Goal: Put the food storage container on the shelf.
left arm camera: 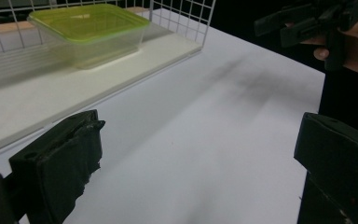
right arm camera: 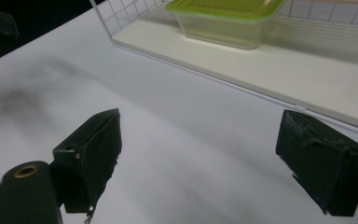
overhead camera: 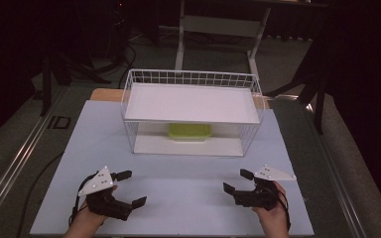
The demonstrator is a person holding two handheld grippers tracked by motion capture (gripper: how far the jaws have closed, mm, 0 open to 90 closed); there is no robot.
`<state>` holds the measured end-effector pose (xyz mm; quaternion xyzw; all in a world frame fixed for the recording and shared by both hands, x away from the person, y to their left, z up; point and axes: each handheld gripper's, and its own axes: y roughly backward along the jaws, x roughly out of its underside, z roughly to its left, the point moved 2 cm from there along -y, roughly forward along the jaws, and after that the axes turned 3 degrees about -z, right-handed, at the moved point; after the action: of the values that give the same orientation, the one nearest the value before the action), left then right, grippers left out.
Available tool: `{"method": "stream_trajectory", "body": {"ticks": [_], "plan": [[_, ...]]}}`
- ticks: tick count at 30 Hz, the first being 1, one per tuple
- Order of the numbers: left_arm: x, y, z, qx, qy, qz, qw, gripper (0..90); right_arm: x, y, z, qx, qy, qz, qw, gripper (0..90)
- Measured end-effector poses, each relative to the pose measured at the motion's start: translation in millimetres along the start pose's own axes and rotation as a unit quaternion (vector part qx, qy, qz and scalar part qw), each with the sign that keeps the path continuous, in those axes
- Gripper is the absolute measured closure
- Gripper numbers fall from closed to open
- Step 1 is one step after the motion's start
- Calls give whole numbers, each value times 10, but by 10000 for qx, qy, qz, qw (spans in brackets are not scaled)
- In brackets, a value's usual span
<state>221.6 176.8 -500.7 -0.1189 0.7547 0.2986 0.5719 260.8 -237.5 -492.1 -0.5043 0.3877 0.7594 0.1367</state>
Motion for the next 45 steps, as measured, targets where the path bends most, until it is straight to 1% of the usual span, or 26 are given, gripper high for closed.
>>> {"method": "stream_trajectory", "body": {"ticks": [3,4,5,6,7,8,9,10,11,13,19,21,22,23,26,28,30,31,32,33,34,35,38,39,40,45], "plan": [[14,28,-10,5,32,-4,10000,17,29,20,-4,-44,-5,25,10000,145],[24,45,-14,2,25,-7,10000,16,43,30,-1,-57,40,23,10000,147],[34,58,-23,-11,23,-9,10000,17,72,58,4,-112,145,56,9998,147],[43,66,-29,-14,20,-15,10000,16,81,68,5,-162,176,33,9997,147],[56,77,-37,-2,10,-12,10000,16,81,68,5,-162,176,33,9997,147],[72,86,-47,-3,-13,-7,10000,16,91,79,3,-239,211,55,9995,147],[89,95,-51,9,-11,-8,10000,17,112,92,-5,-380,259,82,9989,147],[89,95,-51,9,-11,-8,10000,16,112,92,-5,-380,259,82,9989,147],[98,104,-50,-23,-10,-53,10000,16,134,98,-20,-470,330,130,9983,147],[101,104,-49,-11,9,-78,10000,16,150,100,-33,-534,381,127,9978,147],[128,89,-25,-31,6,-123,9999,16,194,75,-93,-441,480,124,9978,147],[133,83,-15,-25,12,-146,9999,17,208,59,-147,-408,524,101,9977,147],[135,82,-12,-23,1,-151,9999,17,208,59,-147,-408,524,101,9977,147],[140,77,-7,-44,-7,-151,9999,17,223,52,-179,-356,568,122,9977,147],[161,63,11,-80,12,-132,9999,17,247,51,-216,-274,517,148,9982,146],[175,49,23,-141,23,-94,9999,17,253,52,-224,-231,524,149,9982,146],[181,50,38,-198,77,-162,9996,16,269,51,-233,-104,497,189,9985,146],[179,63,42,-232,140,-276,9993,16,269,53,-235,-66,470,185,9987,146],[179,63,42,-232,140,-276,9993,17,263,59,-239,-75,408,128,9991,146],[174,77,47,-370,96,-295,9988,17,251,69,-242,-70,345,53,9994,146],[174,77,47,-370,96,-295,9988,17,251,69,-242,-70,345,53,9994,146],[178,86,58,-454,120,-312,9984,17,228,85,-245,-65,337,-78,9994,146],[189,88,70,-453,137,-345,9983,17,223,87,-248,-17,376,-107,9992,146],[195,87,72,-458,117,-361,9982,17,226,82,-259,-76,361,-103,9993,146],[199,86,76,-473,79,-349,9982,17,230,79,-264,-65,362,-95,9993,146],[216,77,91,-395,125,-327,9986,17,240,68,-289,-118,363,-132,9992,146]]}}
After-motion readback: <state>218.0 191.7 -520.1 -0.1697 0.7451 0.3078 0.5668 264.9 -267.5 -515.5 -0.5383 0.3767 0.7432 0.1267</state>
